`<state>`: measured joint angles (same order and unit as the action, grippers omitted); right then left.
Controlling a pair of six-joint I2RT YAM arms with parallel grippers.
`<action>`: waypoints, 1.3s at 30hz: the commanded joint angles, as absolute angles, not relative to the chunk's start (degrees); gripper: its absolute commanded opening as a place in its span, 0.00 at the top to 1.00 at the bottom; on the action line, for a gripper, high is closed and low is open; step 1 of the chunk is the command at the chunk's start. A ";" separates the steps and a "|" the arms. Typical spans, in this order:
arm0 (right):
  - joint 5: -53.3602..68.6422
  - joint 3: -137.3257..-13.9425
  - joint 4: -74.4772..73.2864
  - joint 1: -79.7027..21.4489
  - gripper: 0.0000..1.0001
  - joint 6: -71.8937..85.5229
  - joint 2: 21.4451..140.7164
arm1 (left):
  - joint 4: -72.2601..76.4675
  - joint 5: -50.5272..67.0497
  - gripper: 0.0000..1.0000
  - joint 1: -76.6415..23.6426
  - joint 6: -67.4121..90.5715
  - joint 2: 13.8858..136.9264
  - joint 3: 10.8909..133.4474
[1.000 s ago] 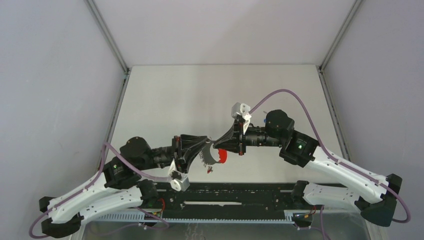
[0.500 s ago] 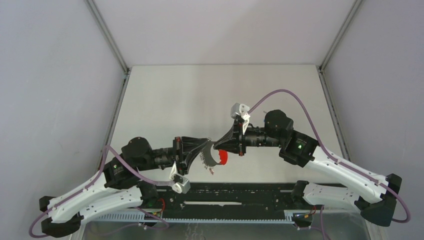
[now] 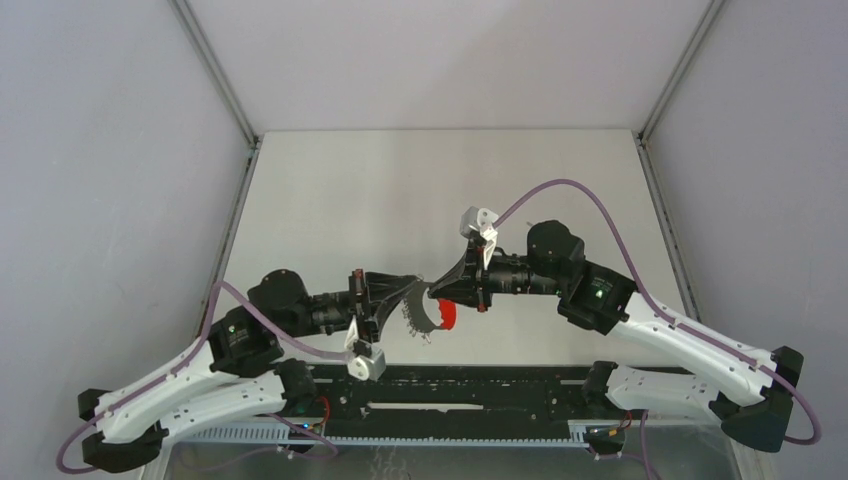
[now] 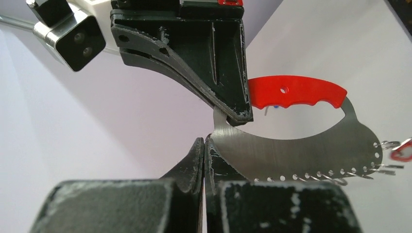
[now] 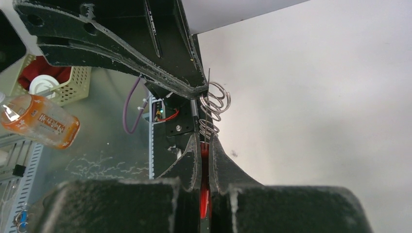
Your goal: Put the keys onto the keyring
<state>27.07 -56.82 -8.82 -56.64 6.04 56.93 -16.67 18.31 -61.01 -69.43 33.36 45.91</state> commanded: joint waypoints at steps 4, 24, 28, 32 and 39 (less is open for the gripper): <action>26.49 -58.75 -5.36 -59.78 1.00 4.32 55.73 | -14.67 12.63 1.00 -60.91 -53.06 35.97 50.85; 21.75 -57.82 -6.35 -61.95 1.00 0.20 53.09 | -16.87 7.88 0.60 -59.49 -24.84 38.40 57.74; 21.09 -58.93 -9.08 -62.42 1.00 -2.07 53.19 | -24.46 13.89 0.45 -56.25 -21.02 41.52 61.61; 19.26 -59.49 -10.80 -63.41 1.00 -3.57 53.12 | -30.68 18.26 0.50 -51.49 -16.83 46.16 66.69; 18.24 -59.47 -11.30 -63.54 1.00 -4.08 52.62 | -35.58 28.71 0.59 -47.03 -15.46 47.85 68.91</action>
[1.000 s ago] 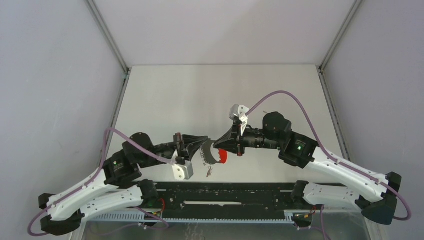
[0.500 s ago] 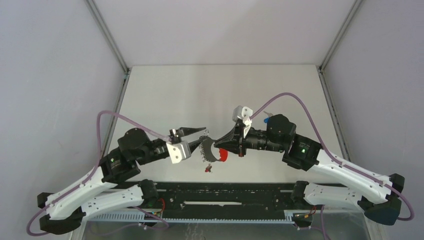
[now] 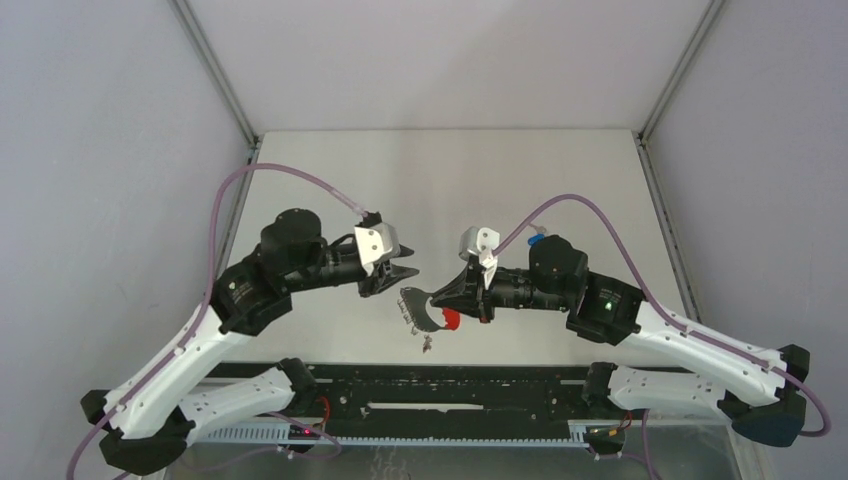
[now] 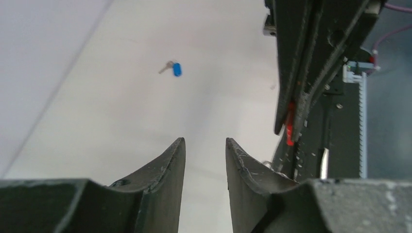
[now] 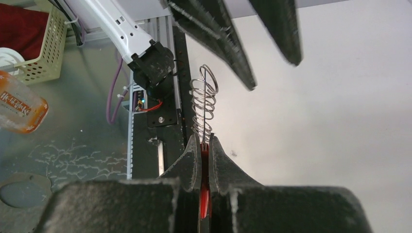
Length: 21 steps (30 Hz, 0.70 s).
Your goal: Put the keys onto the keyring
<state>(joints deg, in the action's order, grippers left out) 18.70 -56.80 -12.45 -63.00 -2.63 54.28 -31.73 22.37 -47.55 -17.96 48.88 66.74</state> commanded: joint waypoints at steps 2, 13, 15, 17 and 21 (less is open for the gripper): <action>18.12 -59.46 -11.34 -63.55 1.00 -4.28 52.62 | -35.19 28.74 0.59 -46.81 -14.97 47.27 68.65; 18.80 -60.25 -14.49 -63.37 1.00 -6.67 51.75 | -38.81 50.09 0.41 -35.54 -20.85 45.20 69.68; 19.27 -60.46 -15.02 -63.37 1.00 -7.07 51.68 | -47.13 55.49 0.40 -35.08 -27.32 46.69 70.64; 19.88 -60.52 -15.12 -63.29 1.00 -7.16 51.68 | -51.02 59.93 0.38 -35.06 -29.57 48.87 71.69; 21.84 -60.56 -14.34 -63.34 1.00 -7.21 52.15 | -50.62 63.59 0.23 -35.23 -29.71 51.55 71.47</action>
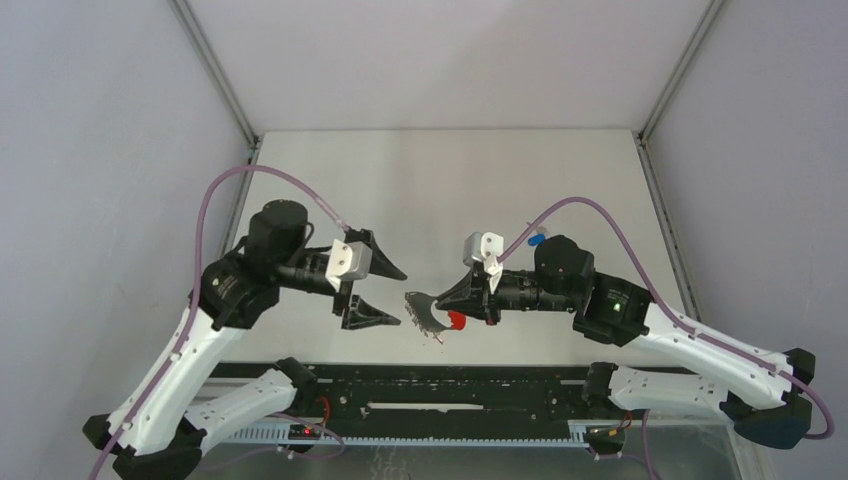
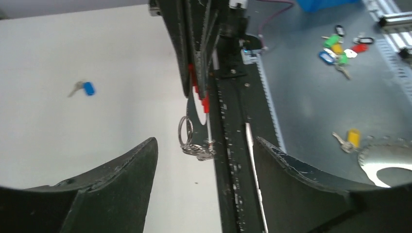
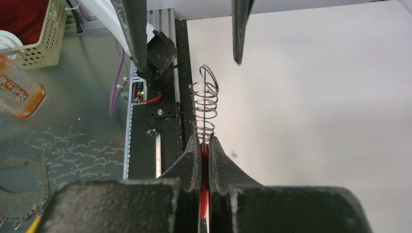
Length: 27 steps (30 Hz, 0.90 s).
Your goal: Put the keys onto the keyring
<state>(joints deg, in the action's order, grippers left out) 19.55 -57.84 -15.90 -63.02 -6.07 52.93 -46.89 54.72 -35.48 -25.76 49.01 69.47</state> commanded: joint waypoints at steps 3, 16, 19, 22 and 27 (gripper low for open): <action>22.56 -60.55 -13.49 -63.37 1.00 -7.29 52.16 | -45.19 61.25 0.20 -35.24 -24.01 52.12 69.21; 20.48 -60.47 -12.55 -63.32 1.00 -8.30 51.76 | -26.35 60.52 0.62 -35.24 -1.33 49.66 58.67; 20.15 -60.41 -12.65 -63.28 1.00 -8.08 51.86 | -25.67 60.89 0.77 -35.24 -0.83 49.58 58.67; 19.91 -60.47 -13.03 -63.31 1.00 -7.85 51.93 | -24.98 60.67 0.82 -35.24 -0.35 48.95 58.71; 19.66 -60.42 -13.37 -63.28 1.00 -7.66 51.84 | -24.39 59.94 0.82 -35.23 -0.95 47.16 58.39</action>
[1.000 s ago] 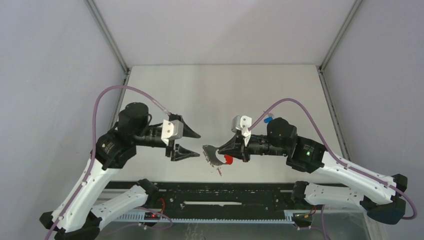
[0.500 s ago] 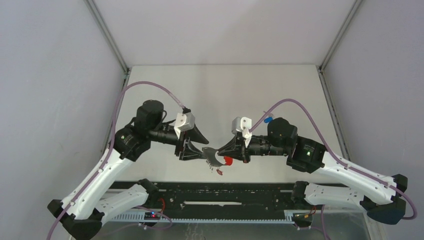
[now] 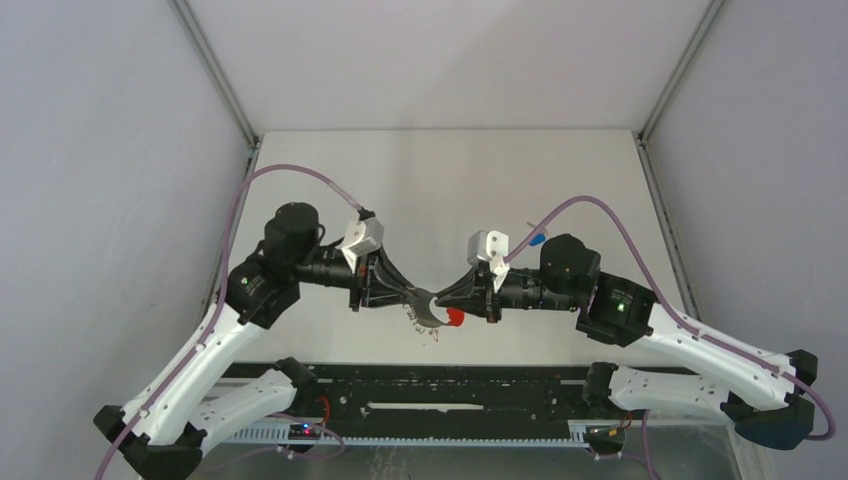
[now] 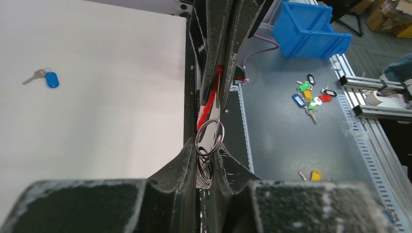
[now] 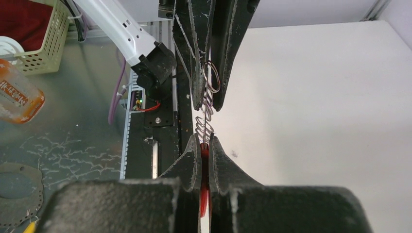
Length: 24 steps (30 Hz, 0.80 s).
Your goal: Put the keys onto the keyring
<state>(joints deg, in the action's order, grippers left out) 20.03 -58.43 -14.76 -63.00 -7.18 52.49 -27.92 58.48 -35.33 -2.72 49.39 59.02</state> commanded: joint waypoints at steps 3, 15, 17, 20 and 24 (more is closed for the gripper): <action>20.20 -60.47 -13.21 -63.28 1.00 -7.49 52.14 | -22.28 59.80 0.81 -35.21 -0.37 46.51 58.22; 21.02 -60.46 -13.56 -63.30 1.00 -7.03 52.29 | -22.38 60.97 0.68 -35.05 -0.81 45.81 59.90; 20.79 -60.47 -13.62 -63.28 1.00 -6.99 52.16 | -24.14 61.69 0.74 -35.01 -2.21 45.63 59.97; 20.62 -60.42 -13.84 -63.20 1.00 -7.03 52.27 | -27.07 62.46 0.79 -34.88 -4.32 45.46 60.56; 20.80 -60.44 -13.85 -63.19 1.00 -6.94 52.39 | -27.31 62.45 0.80 -34.80 -4.82 45.40 60.58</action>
<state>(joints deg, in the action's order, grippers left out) 21.50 -58.65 -15.64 -63.05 -7.18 52.80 -25.82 60.07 -35.09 -3.29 46.11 58.83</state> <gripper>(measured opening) 0.029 0.205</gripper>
